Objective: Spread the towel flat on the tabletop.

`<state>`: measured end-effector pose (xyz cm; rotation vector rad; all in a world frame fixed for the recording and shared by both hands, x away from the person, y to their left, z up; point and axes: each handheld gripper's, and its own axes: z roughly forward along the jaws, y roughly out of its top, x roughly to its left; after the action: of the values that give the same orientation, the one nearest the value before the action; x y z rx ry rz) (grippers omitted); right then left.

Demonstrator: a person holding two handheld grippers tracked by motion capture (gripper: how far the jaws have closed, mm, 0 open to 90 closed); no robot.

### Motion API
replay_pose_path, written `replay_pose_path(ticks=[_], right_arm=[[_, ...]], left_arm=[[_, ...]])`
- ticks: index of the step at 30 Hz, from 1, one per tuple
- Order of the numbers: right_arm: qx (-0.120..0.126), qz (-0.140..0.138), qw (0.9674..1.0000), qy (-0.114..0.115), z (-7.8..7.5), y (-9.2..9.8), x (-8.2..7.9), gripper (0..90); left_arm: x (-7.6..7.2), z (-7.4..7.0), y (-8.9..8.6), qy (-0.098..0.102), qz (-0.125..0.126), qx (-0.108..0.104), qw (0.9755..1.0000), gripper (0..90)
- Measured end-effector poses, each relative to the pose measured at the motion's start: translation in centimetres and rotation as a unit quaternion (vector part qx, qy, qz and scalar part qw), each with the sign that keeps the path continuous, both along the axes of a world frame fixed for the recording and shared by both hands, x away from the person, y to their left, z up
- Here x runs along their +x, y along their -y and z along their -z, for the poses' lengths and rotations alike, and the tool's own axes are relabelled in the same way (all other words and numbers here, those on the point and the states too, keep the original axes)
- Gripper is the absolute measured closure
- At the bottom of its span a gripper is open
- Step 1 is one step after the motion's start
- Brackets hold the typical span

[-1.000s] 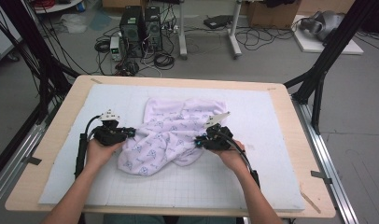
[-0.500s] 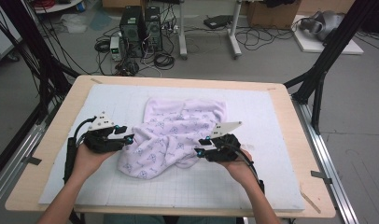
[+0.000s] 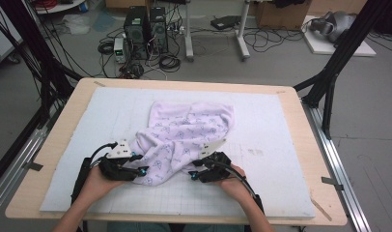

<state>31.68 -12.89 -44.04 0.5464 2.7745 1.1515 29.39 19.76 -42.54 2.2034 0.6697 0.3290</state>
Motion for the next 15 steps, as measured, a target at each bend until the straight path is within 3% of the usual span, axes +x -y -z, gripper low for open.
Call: replay_pose_path(ticks=[3, 5, 6, 9, 11, 15], right_arm=[[0.005, 0.007, 0.9999, 0.013, 0.3, -0.2, 0.0, 64.8], [0.004, 0.009, 0.9995, 0.031, 0.4, -0.1, -0.1, 72.2], [0.008, 0.008, 0.9990, 0.043, 0.6, 0.1, -0.4, 81.1], [0.010, 0.000, 0.9992, 0.038, 0.4, 0.3, -0.6, 83.5], [0.017, -0.005, 0.9991, 0.038, -0.1, 0.8, -0.9, 83.9], [0.034, -0.008, 0.9985, 0.042, -1.8, 2.4, -1.7, 83.9]], left_arm=[[0.1, 0.3, 0.3, 0.001, 0.000, 0.011, 0.9999, 68.3], [0.1, 0.2, 0.2, -0.001, -0.005, 0.002, 1.0000, 73.9], [-0.2, -0.2, 0.0, 0.000, -0.004, -0.003, 1.0000, 76.1], [-0.5, -0.6, -0.2, 0.001, -0.004, -0.018, 0.9998, 78.8], [-1.1, -1.6, -0.7, 0.002, -0.001, -0.052, 0.9986, 81.9], [-1.7, -2.9, -1.0, 0.014, 0.000, -0.070, 0.9974, 84.4]])
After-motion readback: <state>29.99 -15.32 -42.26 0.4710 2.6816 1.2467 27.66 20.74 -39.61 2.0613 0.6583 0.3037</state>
